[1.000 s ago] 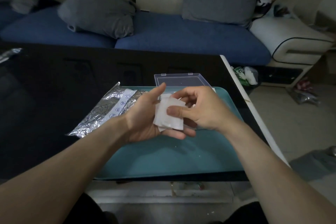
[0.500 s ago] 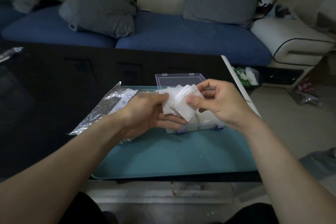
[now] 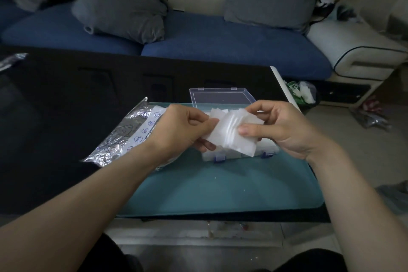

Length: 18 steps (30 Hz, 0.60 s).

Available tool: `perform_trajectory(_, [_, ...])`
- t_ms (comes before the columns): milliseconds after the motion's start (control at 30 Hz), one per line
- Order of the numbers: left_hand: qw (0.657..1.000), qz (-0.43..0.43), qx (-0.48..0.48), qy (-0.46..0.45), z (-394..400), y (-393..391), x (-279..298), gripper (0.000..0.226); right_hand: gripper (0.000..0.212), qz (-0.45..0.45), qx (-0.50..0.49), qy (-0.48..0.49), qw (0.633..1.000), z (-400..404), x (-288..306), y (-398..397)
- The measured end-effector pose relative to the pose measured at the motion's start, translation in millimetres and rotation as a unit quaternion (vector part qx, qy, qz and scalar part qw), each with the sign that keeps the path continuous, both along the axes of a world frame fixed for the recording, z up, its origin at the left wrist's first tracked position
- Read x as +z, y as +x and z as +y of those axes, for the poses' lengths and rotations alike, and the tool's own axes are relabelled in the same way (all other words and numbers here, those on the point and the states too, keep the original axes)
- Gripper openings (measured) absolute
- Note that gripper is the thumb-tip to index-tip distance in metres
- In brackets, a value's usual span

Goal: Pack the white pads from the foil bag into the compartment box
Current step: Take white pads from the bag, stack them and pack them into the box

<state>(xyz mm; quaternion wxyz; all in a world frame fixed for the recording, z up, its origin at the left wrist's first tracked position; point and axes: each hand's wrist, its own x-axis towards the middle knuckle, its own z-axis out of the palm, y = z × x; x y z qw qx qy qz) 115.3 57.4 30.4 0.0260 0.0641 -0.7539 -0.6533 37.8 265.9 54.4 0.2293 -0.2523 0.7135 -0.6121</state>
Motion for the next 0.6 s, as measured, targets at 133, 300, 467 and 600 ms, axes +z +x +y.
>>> perform_trajectory(133, [1.0, -0.001, -0.009, -0.01, 1.4, 1.1, 0.1, 0.022, 0.037, 0.025, -0.016, 0.036, 0.999, -4.1, -1.1, 0.9])
perform_trajectory(300, [0.999, -0.009, -0.045, 0.001, 2.2, 1.5, 1.9, 0.034, 0.04, 0.026, -0.036, 0.053, 0.998, -6.0, -3.4, -0.7])
perform_trajectory(467, [0.999, -0.004, -0.047, 0.022, 1.6, 2.3, 0.5, 0.021, 0.042, 0.02, -0.068, 0.028, 0.997, -7.0, -6.7, -1.0])
perform_trajectory(600, [0.999, -0.006, -0.017, 0.031, -1.4, 0.1, -3.2, 0.029, 0.033, -0.035, -0.065, -0.044, 0.996, 2.7, -1.7, -4.6])
